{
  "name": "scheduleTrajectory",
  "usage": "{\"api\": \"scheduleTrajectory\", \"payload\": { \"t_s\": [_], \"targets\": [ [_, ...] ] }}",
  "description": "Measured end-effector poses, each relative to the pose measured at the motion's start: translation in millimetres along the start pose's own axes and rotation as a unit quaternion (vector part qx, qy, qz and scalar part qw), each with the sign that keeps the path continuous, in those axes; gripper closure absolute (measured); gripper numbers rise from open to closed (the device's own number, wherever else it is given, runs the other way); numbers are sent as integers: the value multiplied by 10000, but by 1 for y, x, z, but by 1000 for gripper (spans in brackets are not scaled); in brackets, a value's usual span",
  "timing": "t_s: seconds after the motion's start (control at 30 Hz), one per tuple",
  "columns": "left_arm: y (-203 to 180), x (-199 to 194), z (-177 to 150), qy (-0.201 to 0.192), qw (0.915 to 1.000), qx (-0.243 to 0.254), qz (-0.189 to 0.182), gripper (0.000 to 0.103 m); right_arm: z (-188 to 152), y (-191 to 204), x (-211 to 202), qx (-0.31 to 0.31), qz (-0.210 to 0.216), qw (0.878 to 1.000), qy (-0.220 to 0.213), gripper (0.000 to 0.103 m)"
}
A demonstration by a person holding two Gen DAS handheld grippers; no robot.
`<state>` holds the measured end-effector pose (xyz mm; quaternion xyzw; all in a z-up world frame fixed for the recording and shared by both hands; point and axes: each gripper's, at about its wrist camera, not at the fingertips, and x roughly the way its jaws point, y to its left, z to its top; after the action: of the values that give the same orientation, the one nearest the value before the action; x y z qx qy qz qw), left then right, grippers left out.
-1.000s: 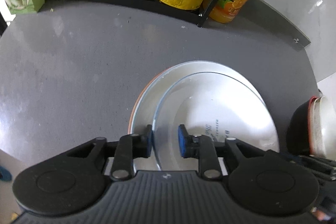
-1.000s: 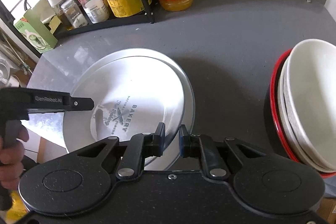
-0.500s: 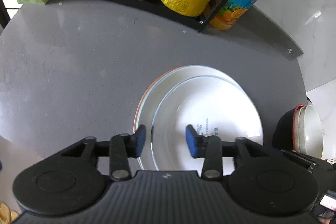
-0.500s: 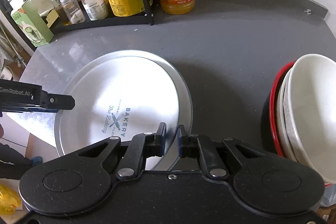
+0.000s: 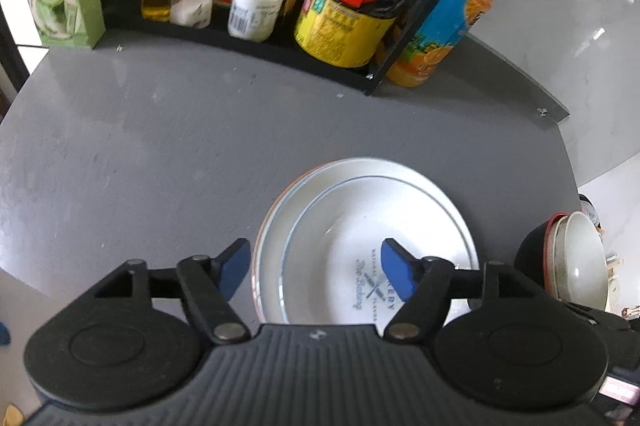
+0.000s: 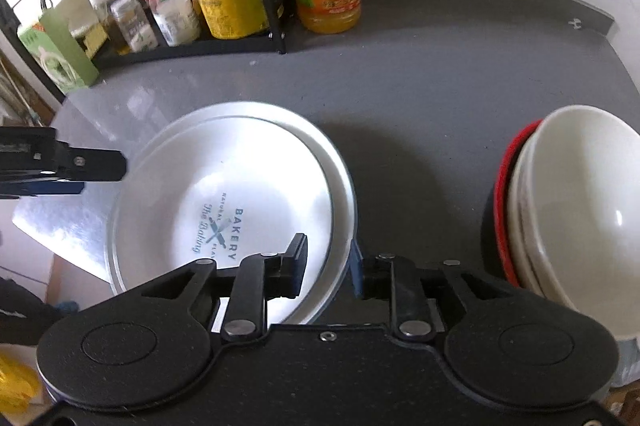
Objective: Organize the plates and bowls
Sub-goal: 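Open both tools and release the 'Bakery' plate, then move both tools to the red bowl holding the white bowls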
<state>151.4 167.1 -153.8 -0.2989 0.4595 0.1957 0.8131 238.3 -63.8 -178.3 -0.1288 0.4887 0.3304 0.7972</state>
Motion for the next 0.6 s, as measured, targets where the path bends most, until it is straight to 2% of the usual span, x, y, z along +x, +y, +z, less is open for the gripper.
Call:
{"api": "scheduleTrajectory", "payload": {
  "t_s": [0.1, 0.13, 0.3, 0.4, 0.6],
  "targets": [
    [-13, -1, 3, -54, 10000, 52, -53, 29, 2, -12, -23, 126, 83, 9996, -239, 63],
    [-18, -1, 4, -72, 9999, 64, -102, 28, 2, -16, -31, 155, 89, 9992, -347, 55],
    [-52, -2, 7, -155, 9996, 176, -183, 26, 14, -53, -69, 449, 150, 9961, -741, 51],
    [-76, -4, 8, -234, 9992, 252, -216, 25, 22, -78, -87, 468, 47, 9936, -1030, 39],
    [-123, 0, 8, -259, 9991, 266, -212, 25, 31, -132, -95, 601, -37, 9915, -1155, 34]
  ]
}}
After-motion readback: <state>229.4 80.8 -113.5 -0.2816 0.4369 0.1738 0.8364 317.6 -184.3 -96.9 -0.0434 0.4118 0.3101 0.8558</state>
